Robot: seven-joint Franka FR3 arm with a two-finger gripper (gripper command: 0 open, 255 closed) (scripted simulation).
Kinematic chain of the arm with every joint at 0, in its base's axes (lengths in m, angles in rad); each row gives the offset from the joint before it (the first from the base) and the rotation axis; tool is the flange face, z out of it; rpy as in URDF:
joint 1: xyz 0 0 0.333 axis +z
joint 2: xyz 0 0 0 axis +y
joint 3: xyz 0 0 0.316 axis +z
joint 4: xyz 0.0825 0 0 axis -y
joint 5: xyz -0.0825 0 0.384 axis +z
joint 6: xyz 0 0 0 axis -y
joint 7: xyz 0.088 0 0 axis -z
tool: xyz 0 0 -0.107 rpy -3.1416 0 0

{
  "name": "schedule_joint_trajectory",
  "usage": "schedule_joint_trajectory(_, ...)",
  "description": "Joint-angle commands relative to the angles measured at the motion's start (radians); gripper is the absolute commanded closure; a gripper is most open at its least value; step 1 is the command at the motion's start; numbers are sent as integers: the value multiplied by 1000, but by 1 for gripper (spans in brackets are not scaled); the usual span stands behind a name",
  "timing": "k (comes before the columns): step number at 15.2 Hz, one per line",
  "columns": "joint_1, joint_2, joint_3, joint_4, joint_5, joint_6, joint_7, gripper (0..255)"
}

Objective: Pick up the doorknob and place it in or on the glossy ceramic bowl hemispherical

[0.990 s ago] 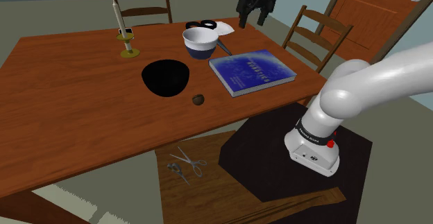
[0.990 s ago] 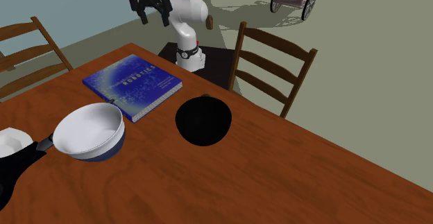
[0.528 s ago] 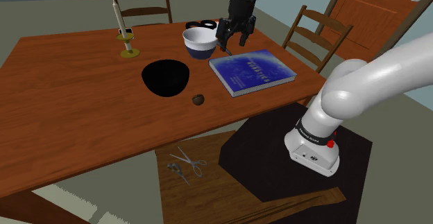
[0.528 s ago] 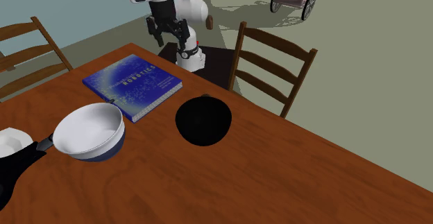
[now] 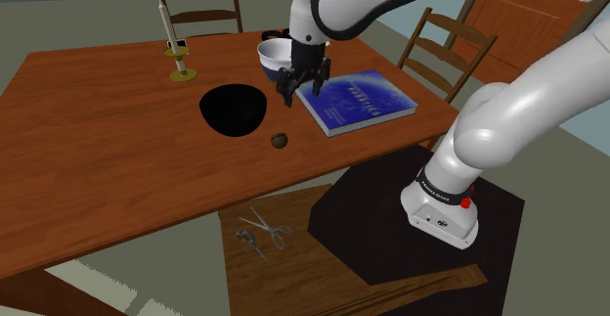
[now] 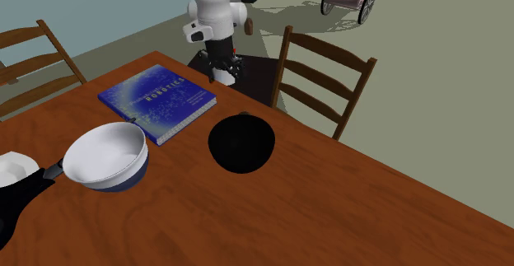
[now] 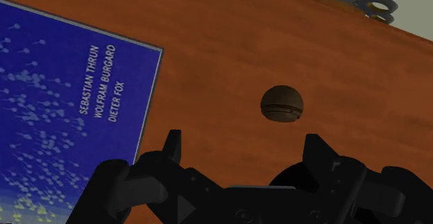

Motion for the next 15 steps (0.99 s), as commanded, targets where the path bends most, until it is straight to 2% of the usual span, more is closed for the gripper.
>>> schedule_joint_trajectory(1,5,62,35,3,-10,56,38,0)
schedule_joint_trajectory(7,8,281,129,49,-100,208,179,0)
schedule_joint_trajectory(15,2,366,135,16,-146,319,213,0)
